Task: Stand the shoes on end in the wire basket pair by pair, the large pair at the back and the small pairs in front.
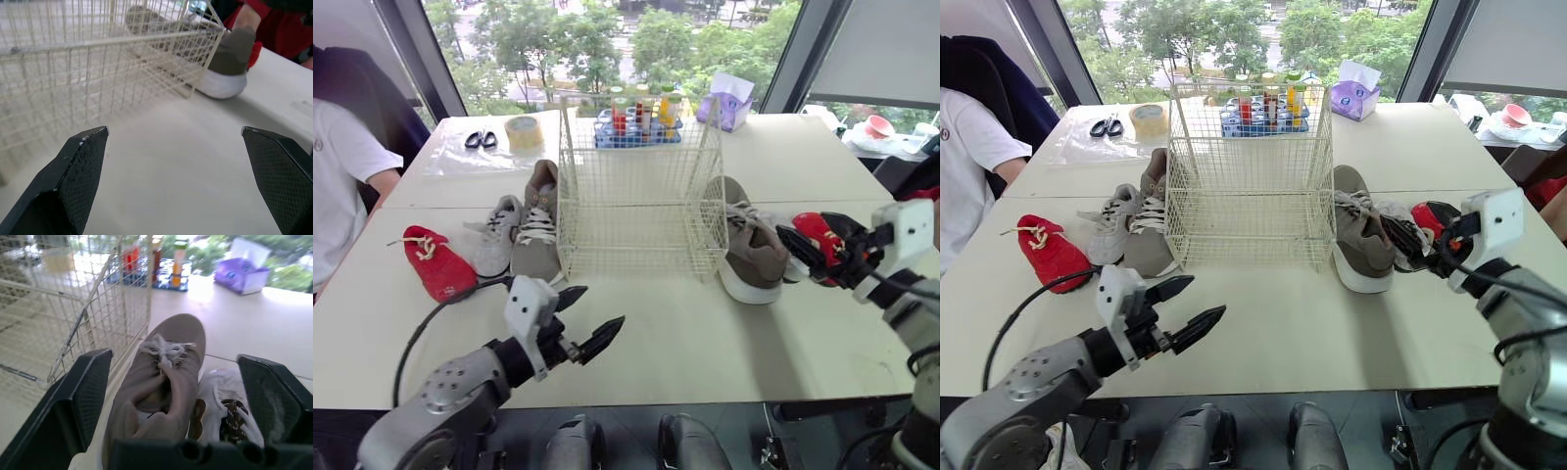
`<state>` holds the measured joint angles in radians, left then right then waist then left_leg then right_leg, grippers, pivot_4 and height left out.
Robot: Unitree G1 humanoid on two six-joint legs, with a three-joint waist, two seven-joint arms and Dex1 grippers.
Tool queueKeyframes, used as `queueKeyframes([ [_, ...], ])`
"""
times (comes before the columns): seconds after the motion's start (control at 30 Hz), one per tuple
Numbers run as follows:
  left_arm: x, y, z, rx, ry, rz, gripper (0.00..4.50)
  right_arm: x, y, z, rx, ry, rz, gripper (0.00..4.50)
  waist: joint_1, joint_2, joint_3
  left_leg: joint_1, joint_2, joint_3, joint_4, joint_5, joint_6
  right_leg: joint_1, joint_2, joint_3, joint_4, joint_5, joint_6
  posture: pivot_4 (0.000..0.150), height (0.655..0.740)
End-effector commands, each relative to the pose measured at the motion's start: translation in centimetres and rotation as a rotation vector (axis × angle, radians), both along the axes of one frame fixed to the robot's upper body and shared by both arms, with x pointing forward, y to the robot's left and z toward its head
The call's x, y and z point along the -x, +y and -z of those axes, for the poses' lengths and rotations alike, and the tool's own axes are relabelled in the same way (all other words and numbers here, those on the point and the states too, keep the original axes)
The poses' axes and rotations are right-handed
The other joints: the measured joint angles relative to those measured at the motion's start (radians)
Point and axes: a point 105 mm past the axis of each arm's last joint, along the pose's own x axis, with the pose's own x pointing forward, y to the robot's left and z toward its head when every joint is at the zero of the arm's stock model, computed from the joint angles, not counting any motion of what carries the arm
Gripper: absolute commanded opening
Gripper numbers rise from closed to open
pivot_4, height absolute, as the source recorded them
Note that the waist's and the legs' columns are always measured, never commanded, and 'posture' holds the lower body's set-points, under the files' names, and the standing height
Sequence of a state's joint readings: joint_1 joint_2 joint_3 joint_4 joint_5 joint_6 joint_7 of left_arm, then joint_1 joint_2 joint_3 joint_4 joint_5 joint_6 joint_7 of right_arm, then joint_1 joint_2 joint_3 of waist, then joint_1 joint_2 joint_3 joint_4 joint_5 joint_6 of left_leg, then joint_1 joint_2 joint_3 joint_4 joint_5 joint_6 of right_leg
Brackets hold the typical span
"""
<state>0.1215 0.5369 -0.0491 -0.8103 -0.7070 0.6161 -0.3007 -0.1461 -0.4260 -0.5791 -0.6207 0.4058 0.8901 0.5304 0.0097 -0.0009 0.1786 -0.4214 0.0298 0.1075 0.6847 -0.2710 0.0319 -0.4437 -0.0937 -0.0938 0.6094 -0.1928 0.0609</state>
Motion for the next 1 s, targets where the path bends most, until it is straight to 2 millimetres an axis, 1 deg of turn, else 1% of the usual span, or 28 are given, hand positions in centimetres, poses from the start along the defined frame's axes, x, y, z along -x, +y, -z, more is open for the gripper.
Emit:
queueKeyframes([
  [0.03,-0.1,-0.5,-0.1,-0.022,-0.050,0.010,4.50,-0.1,0.4,0.0,0.002,-0.073,0.073,4.44,-0.001,0.002,0.000,0.000,0.000,0.000,0.000,0.000,0.000,0.000,0.000,0.000,0.000,0.000,0.000,0.150,0.7400],
  [0.17,-0.4,-0.6,0.2,-0.021,-0.052,0.017,4.50,-1.0,1.1,2.1,-0.059,-0.051,0.087,4.44,0.000,0.002,0.000,0.000,0.000,0.000,0.000,0.000,0.000,-0.001,0.000,0.000,0.000,-0.001,0.000,0.150,0.7400],
  [0.3,-0.1,-1.0,0.7,-0.068,-0.055,0.072,4.50,-2.1,1.5,4.2,-0.043,-0.015,0.081,4.44,0.001,0.002,0.000,0.000,0.000,0.000,0.000,0.000,0.000,0.000,0.000,0.000,0.000,-0.001,-0.001,0.150,0.7400],
  [0.4,-0.3,-1.0,0.7,-0.079,-0.066,0.079,4.50,-3.0,1.0,6.8,-0.056,0.060,0.113,4.44,0.001,0.002,0.000,0.000,0.000,0.000,0.000,0.000,0.000,0.000,0.000,0.000,0.000,-0.003,-0.003,0.150,0.7400],
  [0.47,-0.6,-0.7,0.5,-0.080,-0.074,0.068,4.50,-2.9,1.4,7.9,-0.060,0.081,0.102,4.44,0.001,0.002,0.000,0.000,0.000,0.000,0.000,0.000,0.000,0.000,0.000,0.000,0.000,-0.003,-0.003,0.150,0.7400],
  [0.5,-0.7,-0.6,0.4,-0.081,-0.077,0.063,4.50,-2.8,1.7,8.2,-0.062,0.084,0.095,3.92,0.001,0.002,0.000,0.000,0.000,0.000,0.000,0.000,0.000,0.000,0.000,0.000,0.000,-0.003,-0.003,0.150,0.7400],
  [0.53,-0.7,-0.4,0.3,-0.081,-0.078,0.060,4.50,-2.7,1.9,8.4,-0.056,0.084,0.093,3.61,0.001,0.002,0.000,0.000,0.000,0.000,0.000,0.000,0.000,0.000,0.000,0.000,0.000,-0.003,-0.003,0.150,0.7400],
  [0.63,-0.9,0.1,0.1,-0.077,-0.073,0.052,4.50,-2.6,2.0,8.9,-0.051,0.086,0.107,2.39,0.000,0.001,-0.001,0.000,0.000,0.000,0.000,0.000,0.000,0.000,0.000,0.000,0.000,-0.003,-0.003,0.150,0.7400],
  [0.67,-0.9,0.3,0.1,-0.080,-0.072,0.051,4.50,-2.7,2.1,9.1,-0.051,0.086,0.110,2.11,0.000,0.001,-0.001,0.000,0.000,0.000,0.000,0.000,0.000,0.000,0.000,0.000,0.000,-0.003,-0.003,0.150,0.7400],
  [0.73,-1.1,0.6,0.0,-0.086,-0.072,0.053,4.50,-2.8,2.3,9.3,-0.054,0.088,0.114,1.35,0.000,-0.004,-0.005,0.001,0.000,0.000,0.000,0.000,0.000,0.001,0.001,0.000,0.000,-0.003,-0.003,0.150,0.7400],
  [0.77,-1.2,0.7,-0.1,-0.089,-0.073,0.056,4.50,-2.8,2.4,9.4,-0.055,0.088,0.115,0.89,0.000,-0.005,-0.006,0.002,0.001,-0.001,0.000,0.000,0.000,0.001,0.001,0.000,0.000,-0.004,-0.003,0.150,0.7400],
  [0.8,-1.3,0.8,-0.1,-0.091,-0.072,0.061,4.50,-2.8,2.4,9.5,-0.060,0.087,0.127,0.53,-0.001,-0.005,-0.006,0.002,0.001,-0.001,0.000,0.000,0.000,0.001,0.001,0.000,0.000,-0.004,-0.003,0.150,0.7400],
  [0.83,-1.3,0.8,-0.3,-0.084,-0.062,0.076,4.50,-2.9,2.1,9.2,-0.064,0.075,0.148,0.30,0.000,-0.006,-0.007,0.002,0.001,-0.001,0.000,0.000,0.000,0.001,0.001,0.000,0.000,-0.004,-0.003,0.150,0.7400],
  [0.87,-1.3,0.8,-0.3,-0.077,-0.053,0.086,4.50,-2.9,2.0,8.9,-0.067,0.066,0.164,0.22,0.000,-0.007,-0.007,0.002,0.001,-0.001,0.000,0.000,0.000,0.001,0.001,0.000,0.000,-0.004,-0.003,0.150,0.7400],
  [0.9,-1.2,0.9,-0.5,-0.057,-0.033,0.104,4.50,-3.0,1.7,8.2,-0.060,0.036,0.187,0.22,-0.001,-0.008,-0.008,0.002,0.001,-0.001,0.000,0.000,0.000,0.001,0.001,0.000,0.000,-0.004,-0.003,0.150,0.7400],
  [0.93,-0.9,1.0,-0.6,-0.032,0.000,0.132,4.50,-3.1,1.2,6.7,-0.054,-0.019,0.217,0.22,-0.001,-0.008,-0.008,0.002,0.001,-0.001,0.000,0.000,0.000,0.001,0.001,0.000,0.000,-0.004,-0.003,0.150,0.7400],
  [1.0,-0.5,1.4,-1.5,0.111,0.106,0.175,4.50,-3.2,-0.1,2.0,-0.040,-0.182,0.301,0.22,-0.002,-0.006,-0.007,0.002,0.001,-0.001,-0.001,0.000,0.000,0.000,0.000,0.000,0.000,-0.004,-0.003,0.150,0.7400],
])
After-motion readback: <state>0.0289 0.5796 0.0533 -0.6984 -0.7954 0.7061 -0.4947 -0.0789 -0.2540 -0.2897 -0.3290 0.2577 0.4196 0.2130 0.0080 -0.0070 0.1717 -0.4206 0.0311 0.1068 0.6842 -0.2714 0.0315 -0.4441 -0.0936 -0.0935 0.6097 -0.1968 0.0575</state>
